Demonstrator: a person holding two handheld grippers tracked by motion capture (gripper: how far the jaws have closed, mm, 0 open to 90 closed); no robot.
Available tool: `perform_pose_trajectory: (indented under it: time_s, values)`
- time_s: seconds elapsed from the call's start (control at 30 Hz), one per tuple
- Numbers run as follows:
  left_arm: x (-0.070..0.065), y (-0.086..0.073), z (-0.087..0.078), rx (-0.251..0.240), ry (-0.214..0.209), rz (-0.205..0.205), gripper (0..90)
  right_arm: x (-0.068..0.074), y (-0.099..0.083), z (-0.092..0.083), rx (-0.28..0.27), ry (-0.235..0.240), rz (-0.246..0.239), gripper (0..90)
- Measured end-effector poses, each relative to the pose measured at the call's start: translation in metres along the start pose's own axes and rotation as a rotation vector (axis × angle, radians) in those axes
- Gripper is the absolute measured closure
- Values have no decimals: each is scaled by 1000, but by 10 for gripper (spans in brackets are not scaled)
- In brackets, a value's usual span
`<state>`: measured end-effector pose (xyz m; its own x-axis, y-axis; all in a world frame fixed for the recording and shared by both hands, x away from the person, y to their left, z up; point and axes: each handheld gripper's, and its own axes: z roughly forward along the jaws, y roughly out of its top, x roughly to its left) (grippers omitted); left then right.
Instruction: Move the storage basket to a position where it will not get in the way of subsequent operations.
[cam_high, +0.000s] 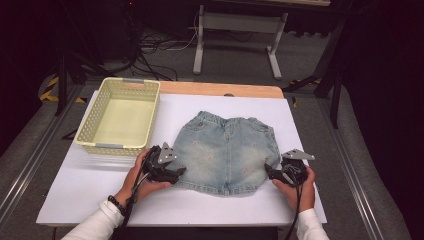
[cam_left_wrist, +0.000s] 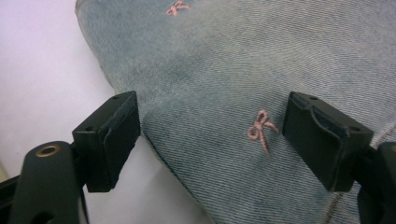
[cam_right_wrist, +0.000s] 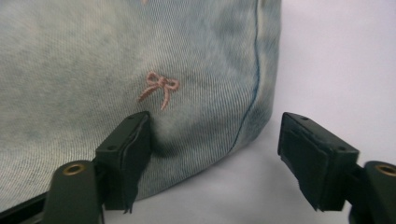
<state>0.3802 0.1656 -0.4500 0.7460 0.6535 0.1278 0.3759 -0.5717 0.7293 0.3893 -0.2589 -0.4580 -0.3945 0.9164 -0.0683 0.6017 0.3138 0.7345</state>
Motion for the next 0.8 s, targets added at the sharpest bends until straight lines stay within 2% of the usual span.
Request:
perform_pose_trajectory:
  time_s: [0.13, 0.17, 0.27, 0.37, 0.4, 0.47, 0.53, 0.57, 0.7, 0.73, 0.8]
  values:
    - [4, -3, 5, 30, -42, -21, 202, -3, 2, 2, 16, 28, 27, 249]
    - [4, -3, 7, 55, -54, -16, 202, -4, 2, 2, 18, 36, 29, 254]
    - [6, -4, 9, 66, -93, -41, 206, -4, 4, 4, 22, 56, 24, 295]
    - [6, -4, 9, 72, -117, -55, 243, -3, 5, 4, 4, 89, 5, 448]
    - [6, -3, 8, 75, -119, -48, 264, -2, 5, 4, -3, 107, -2, 528]
    - [4, -2, 6, 79, -132, -31, 351, 1, 6, 4, -11, 130, -19, 625]
    - [-1, 1, 4, 92, -152, 6, 489, 3, 6, 3, -14, 129, -36, 660]
    - [-3, 2, 3, 94, -151, 16, 563, 4, 6, 2, -14, 130, -46, 675]
    - [-5, 2, 2, 96, -147, 26, 723, 6, 5, -3, -32, 126, -67, 745]
    - [-4, 2, 1, 94, -139, 27, 774, 6, 5, -5, -40, 124, -75, 756]
    - [-4, 1, -1, 85, -113, 56, 839, 8, 6, -7, -50, 118, -76, 768]
